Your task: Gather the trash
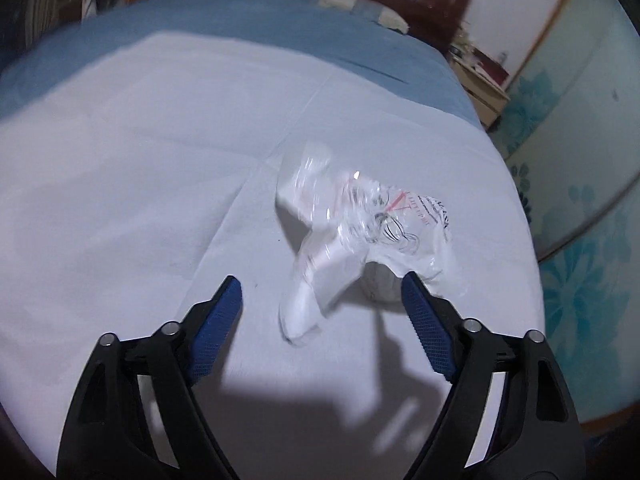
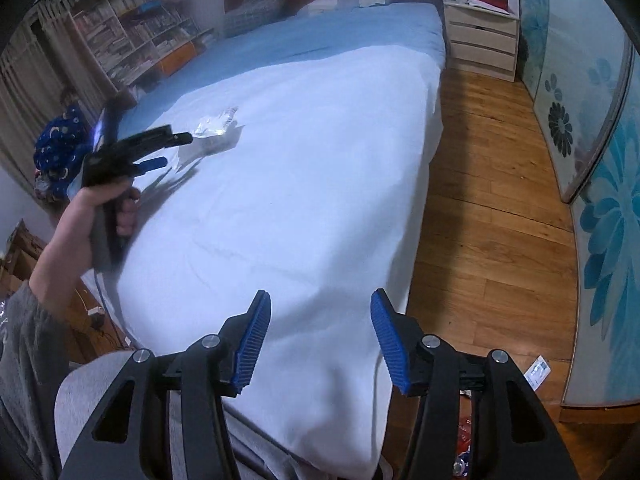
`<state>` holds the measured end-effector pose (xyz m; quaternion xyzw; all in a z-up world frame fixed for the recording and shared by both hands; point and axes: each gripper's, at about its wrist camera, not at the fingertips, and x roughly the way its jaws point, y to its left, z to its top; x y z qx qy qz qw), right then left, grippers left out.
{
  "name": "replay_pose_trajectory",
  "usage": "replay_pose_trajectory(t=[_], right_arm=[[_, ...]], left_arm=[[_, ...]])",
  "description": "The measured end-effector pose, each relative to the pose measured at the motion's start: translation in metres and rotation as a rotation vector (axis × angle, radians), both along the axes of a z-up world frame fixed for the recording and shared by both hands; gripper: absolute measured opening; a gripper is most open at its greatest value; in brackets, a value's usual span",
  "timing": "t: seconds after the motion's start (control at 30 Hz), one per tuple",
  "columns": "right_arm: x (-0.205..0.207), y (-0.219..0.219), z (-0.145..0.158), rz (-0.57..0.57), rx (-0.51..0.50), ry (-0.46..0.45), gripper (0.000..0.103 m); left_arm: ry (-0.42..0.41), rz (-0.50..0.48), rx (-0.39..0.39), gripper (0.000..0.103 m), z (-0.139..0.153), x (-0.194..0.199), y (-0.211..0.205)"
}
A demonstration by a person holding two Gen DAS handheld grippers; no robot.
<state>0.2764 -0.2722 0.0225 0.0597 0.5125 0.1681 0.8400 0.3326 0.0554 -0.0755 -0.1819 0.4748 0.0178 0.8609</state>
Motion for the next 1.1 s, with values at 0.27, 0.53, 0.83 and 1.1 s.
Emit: replay_pose_trajectory(t=[0.27,0.53,0.83,1.1], right_arm=[[0.011,0.010,-0.006,-0.004,0.005,0.018,0.053],[0.018,0.009,-0.004,0.000,0.016,0.006,0.053],[0.022,-0.002,-0.004,-0.027,0.079,0.008,0.053],[0.049,0.021,0.001,-0.027,0.161,-0.006,0.053]], left_arm=[[0.016,0.014,-0.082,0.013,-0.010,-0.001,0.009],[-0.104,0.046,-0.104,0.004,0.012,-0.021,0.023],[-0.112,-0.064,-0.047,0.004,0.027,-0.062,0.003],[-0.061,-0.187,-0.066,0.005,0.018,-0.078,-0.034]])
